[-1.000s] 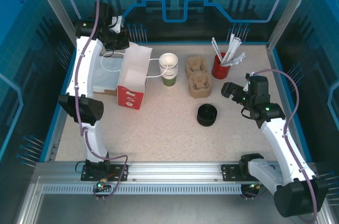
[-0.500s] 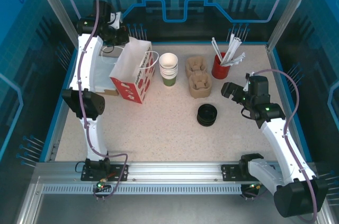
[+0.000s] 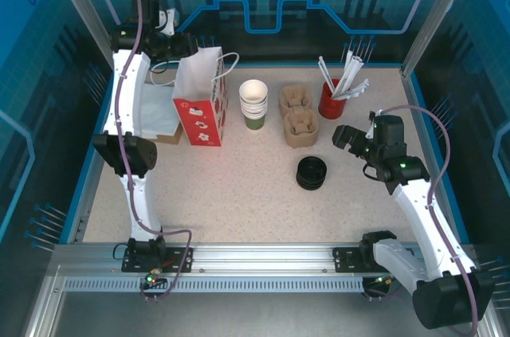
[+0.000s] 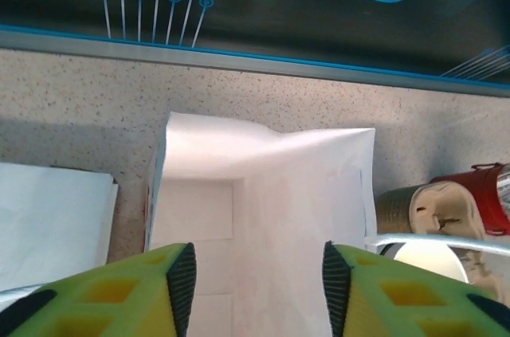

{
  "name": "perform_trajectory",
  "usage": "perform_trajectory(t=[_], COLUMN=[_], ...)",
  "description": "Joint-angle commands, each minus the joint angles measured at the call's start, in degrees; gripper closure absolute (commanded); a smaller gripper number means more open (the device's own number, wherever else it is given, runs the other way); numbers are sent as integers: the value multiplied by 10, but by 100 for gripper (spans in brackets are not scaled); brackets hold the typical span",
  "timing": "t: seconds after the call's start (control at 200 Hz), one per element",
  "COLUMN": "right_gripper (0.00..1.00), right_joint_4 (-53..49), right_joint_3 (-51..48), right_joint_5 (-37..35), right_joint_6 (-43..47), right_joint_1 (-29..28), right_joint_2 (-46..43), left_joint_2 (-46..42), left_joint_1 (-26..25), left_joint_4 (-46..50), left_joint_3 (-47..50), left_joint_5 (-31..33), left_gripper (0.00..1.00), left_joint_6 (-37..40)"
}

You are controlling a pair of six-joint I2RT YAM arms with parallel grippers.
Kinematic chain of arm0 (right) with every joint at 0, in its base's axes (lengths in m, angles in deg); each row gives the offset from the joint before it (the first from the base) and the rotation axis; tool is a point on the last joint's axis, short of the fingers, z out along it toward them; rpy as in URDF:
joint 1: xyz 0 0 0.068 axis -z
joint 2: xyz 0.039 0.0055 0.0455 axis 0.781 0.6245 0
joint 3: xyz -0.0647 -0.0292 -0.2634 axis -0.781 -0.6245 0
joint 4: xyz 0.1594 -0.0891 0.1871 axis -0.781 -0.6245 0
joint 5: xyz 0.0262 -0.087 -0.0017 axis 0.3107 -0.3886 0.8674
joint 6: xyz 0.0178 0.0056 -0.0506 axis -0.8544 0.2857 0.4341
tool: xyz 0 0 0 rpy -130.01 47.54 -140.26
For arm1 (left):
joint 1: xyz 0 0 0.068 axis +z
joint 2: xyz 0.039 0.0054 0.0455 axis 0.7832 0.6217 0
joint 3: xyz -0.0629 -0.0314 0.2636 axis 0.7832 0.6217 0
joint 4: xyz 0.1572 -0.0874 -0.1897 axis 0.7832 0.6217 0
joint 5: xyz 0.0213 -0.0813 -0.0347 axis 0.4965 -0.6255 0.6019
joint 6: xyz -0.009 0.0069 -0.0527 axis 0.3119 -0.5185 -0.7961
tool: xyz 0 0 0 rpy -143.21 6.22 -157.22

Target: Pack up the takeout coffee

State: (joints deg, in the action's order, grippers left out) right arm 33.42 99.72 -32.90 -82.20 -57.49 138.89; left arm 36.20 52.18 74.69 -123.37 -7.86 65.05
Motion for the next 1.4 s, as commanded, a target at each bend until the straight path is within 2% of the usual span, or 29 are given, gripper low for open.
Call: perform_trajectory(t=[0.0, 0.105, 0.205, 0.55, 0.72, 0.881, 1.186, 1.396], right_gripper=[0, 0, 0, 2, 10, 17, 29, 35], right_joint_4=[-20, -23, -24, -38, -42, -47, -73, -113], right_joint_3=[19, 24, 24, 114, 186, 276, 464, 596], right_joint_5=[1, 7, 13, 16, 40, 73, 137, 174], right_joint_6=[6, 4, -3, -19, -33, -50, -60, -56], right_joint_1=[-10, -10, -17, -82, -122, -151, -178, -188], right_joint_2=[-10, -10, -7, 61, 134, 229, 435, 551], left_joint_2=[-28, -62, -122, -459, -604, -719, -788, -793], left_joint_1=[7, 7, 6, 4, 4, 5, 4, 4], left_joint_4=[15, 35, 37, -117, -160, -229, -340, -349], left_joint_3=[-19, -8, 53, 489, 664, 822, 1011, 1059], left_joint_5=[-11, -12, -15, -19, -19, -41, -96, -95], left_gripper=[43, 37, 34, 18, 2, 1, 1, 1], left_joint_6=[2, 2, 1, -43, -71, -125, -311, -323])
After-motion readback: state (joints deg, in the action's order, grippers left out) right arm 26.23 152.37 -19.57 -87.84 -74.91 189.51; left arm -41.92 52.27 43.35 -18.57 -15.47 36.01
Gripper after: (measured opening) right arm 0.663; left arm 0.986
